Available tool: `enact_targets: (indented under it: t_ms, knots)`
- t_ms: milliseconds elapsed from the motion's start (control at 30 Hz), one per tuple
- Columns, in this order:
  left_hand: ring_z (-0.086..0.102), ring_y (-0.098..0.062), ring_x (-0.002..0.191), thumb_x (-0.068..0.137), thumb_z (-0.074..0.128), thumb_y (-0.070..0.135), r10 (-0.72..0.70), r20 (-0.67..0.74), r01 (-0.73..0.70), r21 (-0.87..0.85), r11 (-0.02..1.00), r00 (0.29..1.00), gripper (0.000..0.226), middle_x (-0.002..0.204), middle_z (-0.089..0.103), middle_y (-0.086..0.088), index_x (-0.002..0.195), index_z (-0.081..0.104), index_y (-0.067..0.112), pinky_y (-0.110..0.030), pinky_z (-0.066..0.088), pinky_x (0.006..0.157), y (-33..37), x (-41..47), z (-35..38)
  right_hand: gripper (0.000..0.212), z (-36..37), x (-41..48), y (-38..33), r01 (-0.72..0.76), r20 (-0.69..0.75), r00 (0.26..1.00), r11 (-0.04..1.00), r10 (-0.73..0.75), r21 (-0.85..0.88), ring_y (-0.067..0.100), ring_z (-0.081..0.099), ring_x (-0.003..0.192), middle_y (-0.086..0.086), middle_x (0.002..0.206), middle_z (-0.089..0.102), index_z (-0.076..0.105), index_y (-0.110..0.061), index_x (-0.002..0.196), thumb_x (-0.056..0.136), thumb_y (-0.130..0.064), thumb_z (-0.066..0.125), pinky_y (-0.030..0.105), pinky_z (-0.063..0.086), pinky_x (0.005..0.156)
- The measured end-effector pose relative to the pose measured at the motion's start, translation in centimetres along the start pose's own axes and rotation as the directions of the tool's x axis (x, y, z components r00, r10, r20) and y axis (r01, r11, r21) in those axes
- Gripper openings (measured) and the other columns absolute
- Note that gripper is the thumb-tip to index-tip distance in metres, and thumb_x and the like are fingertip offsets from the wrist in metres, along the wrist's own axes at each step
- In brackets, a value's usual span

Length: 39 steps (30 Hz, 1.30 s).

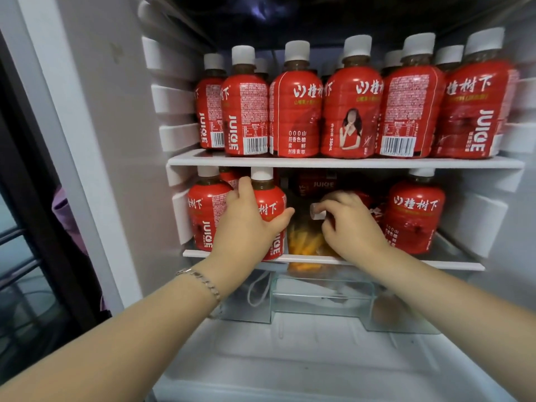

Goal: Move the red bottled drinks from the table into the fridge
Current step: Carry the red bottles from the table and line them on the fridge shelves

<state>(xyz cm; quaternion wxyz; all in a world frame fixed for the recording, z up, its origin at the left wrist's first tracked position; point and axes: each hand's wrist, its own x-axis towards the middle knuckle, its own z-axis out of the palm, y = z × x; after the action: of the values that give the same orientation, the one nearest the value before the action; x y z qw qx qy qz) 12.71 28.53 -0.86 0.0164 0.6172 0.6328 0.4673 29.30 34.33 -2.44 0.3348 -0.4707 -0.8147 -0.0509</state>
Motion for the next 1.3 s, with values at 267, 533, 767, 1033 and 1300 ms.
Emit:
enact_targets:
  t_ms: [267,533,767,1033,1300]
  knots:
    - [0.034,-0.04,0.127,0.09,0.044,0.04,0.508,-0.042,-0.324,0.723,0.61,0.86,0.062,0.135,0.037,-0.026,0.135,0.036,-0.001,-0.05,0.019,0.111,-3.1,1.0,1.9,0.061,0.0,0.8,0.3,0.155,0.255,0.964,0.943,-0.079,-0.295,0.023,0.012,0.144,0.0,0.155,0.023,0.025,-0.028,0.147,0.092,-0.02,0.05,0.043,0.006,0.115]
    - [0.05,-0.046,0.119,0.055,0.083,0.021,0.449,0.174,-0.407,0.767,0.497,0.877,0.06,0.13,0.053,-0.025,0.113,0.068,0.021,-0.052,0.016,0.105,-3.0,1.0,1.0,0.056,0.1,2.3,0.5,-0.07,0.219,0.956,0.876,0.196,-0.478,0.043,0.009,0.139,0.014,0.15,0.021,0.029,-0.028,0.144,0.092,-0.023,0.049,0.052,0.007,0.114]
    - [0.041,-0.032,0.131,0.077,0.071,0.006,0.456,-0.001,-0.401,0.473,0.785,0.89,0.071,0.135,0.052,-0.014,0.14,0.038,0.009,-0.032,0.014,0.113,-3.3,0.9,0.2,0.044,-1.3,-0.5,-0.5,-0.04,-0.073,0.997,0.999,0.039,-0.01,0.033,0.042,0.116,0.01,0.128,0.047,0.056,-0.027,0.125,0.082,-0.03,0.067,0.041,0.03,0.099]
    - [0.02,0.004,0.133,0.08,0.069,0.037,0.326,0.179,-0.322,-0.053,0.945,0.928,0.094,0.145,0.021,0.016,0.149,0.007,0.021,-0.016,0.02,0.108,-2.1,-1.6,-1.4,0.037,-1.5,0.0,-6.5,-0.13,-0.097,0.975,0.87,0.198,0.475,0.021,0.061,0.095,0.001,0.103,0.063,0.057,-0.022,0.113,0.086,-0.046,0.056,0.039,0.05,0.083]
    - [0.042,-0.001,0.124,0.069,0.081,0.023,0.222,0.021,-0.21,-0.254,0.944,0.975,0.084,0.136,0.043,0.01,0.137,0.032,0.03,-0.018,0.037,0.101,-1.2,-1.9,-1.4,0.044,-1.8,1.1,-9.4,-0.206,0.185,0.975,0.822,0.125,0.53,0.022,0.064,0.097,0.003,0.108,0.065,0.055,-0.018,0.117,0.091,-0.052,0.044,0.041,0.052,0.087]
